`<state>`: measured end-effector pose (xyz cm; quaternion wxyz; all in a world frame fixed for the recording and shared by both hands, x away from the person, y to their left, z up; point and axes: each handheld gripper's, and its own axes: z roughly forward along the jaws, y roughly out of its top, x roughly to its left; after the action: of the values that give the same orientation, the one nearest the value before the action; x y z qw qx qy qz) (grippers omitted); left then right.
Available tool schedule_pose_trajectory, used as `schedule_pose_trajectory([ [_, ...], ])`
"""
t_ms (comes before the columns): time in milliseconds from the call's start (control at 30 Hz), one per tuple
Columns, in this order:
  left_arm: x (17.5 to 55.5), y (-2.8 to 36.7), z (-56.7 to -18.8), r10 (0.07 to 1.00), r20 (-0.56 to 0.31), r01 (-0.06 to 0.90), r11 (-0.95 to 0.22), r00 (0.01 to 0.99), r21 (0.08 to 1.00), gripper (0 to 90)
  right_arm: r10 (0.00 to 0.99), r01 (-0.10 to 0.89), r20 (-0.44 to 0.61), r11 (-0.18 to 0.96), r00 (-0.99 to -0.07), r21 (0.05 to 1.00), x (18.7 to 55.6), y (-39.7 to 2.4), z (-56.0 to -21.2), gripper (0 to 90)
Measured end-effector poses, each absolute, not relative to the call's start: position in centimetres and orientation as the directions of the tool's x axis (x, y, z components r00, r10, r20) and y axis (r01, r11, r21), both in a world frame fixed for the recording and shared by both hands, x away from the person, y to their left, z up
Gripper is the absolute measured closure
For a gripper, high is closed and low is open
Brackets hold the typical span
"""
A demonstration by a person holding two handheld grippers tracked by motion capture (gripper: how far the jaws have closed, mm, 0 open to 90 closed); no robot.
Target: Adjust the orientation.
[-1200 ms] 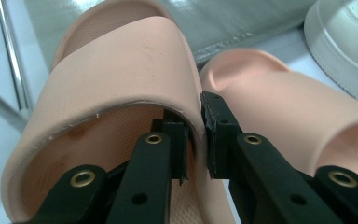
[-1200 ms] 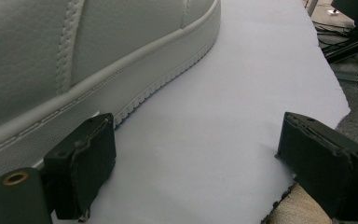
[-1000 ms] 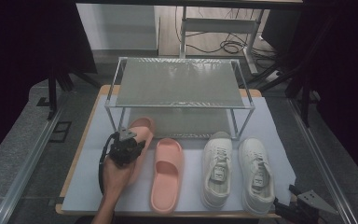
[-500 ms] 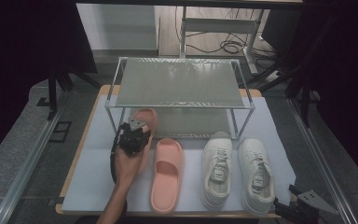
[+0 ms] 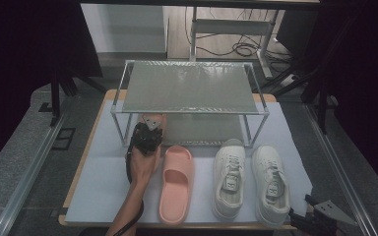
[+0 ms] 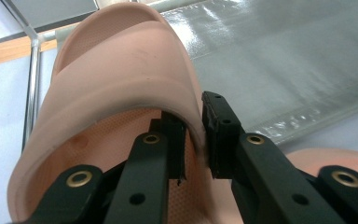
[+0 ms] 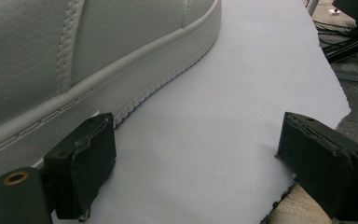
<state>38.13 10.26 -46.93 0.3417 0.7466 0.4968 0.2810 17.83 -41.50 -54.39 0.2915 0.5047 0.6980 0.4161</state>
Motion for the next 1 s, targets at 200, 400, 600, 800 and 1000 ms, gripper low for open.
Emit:
schedule_pose_trajectory([
  [200, 39.0, 10.1, -47.6, 0.934, 0.113, 0.553, -0.295, 0.339, 0.779, 78.3, 0.948, 0.463, 0.015, 0.142, -0.319, 0.875, 17.8, -41.5, -54.4, 11.7],
  [400, 39.7, 10.0, -48.1, 0.931, 0.156, 0.567, -0.327, 0.329, 0.756, 78.3, 0.948, 0.462, 0.015, 0.142, -0.319, 0.876, 17.8, -41.5, -54.4, 11.7],
  [600, 40.1, 10.1, -48.3, 0.914, 0.194, 0.555, -0.374, 0.357, 0.743, 76.5, 0.947, 0.462, 0.013, 0.145, -0.321, 0.875, 17.8, -41.5, -54.4, 11.7],
  [800, 40.1, 10.5, -47.3, 0.886, 0.241, 0.534, -0.436, 0.397, 0.724, 65.0, 0.947, 0.462, 0.013, 0.145, -0.321, 0.875, 17.8, -41.5, -54.4, 11.7],
  [1000, 38.7, 10.2, -46.9, 0.913, 0.184, 0.551, -0.37, 0.364, 0.748, 59.6, 0.947, 0.462, 0.013, 0.145, -0.321, 0.875, 17.8, -41.5, -54.4, 11.7],
])
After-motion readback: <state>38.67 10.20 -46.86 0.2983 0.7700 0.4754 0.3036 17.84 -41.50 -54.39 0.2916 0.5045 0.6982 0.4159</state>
